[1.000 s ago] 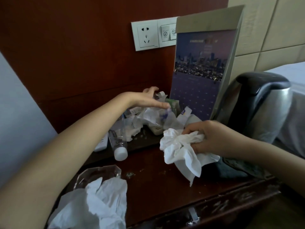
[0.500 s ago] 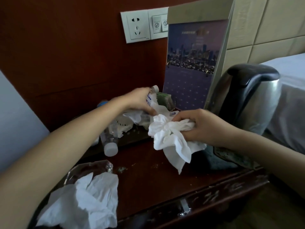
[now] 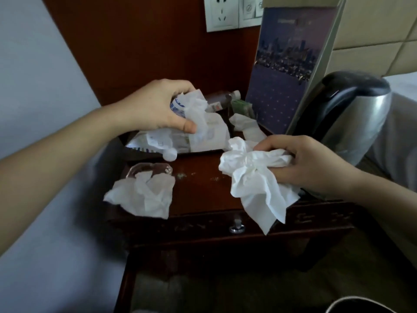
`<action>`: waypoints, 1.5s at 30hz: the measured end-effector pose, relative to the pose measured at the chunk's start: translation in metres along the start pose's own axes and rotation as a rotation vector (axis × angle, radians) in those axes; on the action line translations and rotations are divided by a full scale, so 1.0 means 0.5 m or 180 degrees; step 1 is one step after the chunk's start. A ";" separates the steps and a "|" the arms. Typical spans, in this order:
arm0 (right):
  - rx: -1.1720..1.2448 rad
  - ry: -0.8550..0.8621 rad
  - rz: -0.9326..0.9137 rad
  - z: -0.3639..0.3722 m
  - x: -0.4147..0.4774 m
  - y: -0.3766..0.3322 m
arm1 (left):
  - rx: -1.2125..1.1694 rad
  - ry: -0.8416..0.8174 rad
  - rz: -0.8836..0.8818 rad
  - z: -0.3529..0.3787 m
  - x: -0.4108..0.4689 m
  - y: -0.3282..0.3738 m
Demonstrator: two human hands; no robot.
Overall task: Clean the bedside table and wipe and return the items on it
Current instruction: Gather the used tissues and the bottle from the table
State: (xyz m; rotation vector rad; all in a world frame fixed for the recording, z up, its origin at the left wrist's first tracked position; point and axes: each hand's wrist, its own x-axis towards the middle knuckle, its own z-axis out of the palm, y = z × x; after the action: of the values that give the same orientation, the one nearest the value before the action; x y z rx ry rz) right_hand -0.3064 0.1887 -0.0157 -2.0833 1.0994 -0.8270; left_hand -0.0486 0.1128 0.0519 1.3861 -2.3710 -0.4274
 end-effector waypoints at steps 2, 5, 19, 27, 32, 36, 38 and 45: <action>-0.0053 -0.0070 -0.0023 -0.005 -0.023 -0.014 | -0.0086 -0.0013 -0.0094 0.003 -0.042 0.018; -0.0106 -0.0149 0.0097 -0.011 -0.064 -0.028 | -0.0251 -0.0158 -0.0238 0.023 -0.088 0.039; -0.0412 0.0231 0.1232 0.089 -0.404 0.098 | -0.0739 -0.1570 0.0689 0.326 -0.177 0.167; -0.0529 0.0664 0.1950 0.111 -0.615 0.223 | -0.0885 -0.2371 0.1091 0.589 -0.160 0.244; -0.0719 0.0910 0.2091 0.121 -0.704 0.312 | -0.1093 -0.2256 0.1280 0.725 -0.134 0.294; -0.0848 0.0972 0.2164 0.123 -0.756 0.373 | -0.1216 -0.2116 0.1613 0.829 -0.124 0.327; -0.0870 0.0847 0.2237 0.127 -0.774 0.395 | -0.1103 -0.2064 0.1996 0.879 -0.125 0.336; -0.0774 0.0210 0.2454 0.151 -0.805 0.419 | 0.1195 -0.2593 0.2705 1.013 -0.165 0.368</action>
State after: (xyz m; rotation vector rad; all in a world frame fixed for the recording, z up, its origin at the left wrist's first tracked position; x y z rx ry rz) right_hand -0.5285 0.4587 -0.3149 -1.5858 1.9302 -0.3867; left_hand -0.3806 0.3113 -0.3320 0.1428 -3.5255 -0.3295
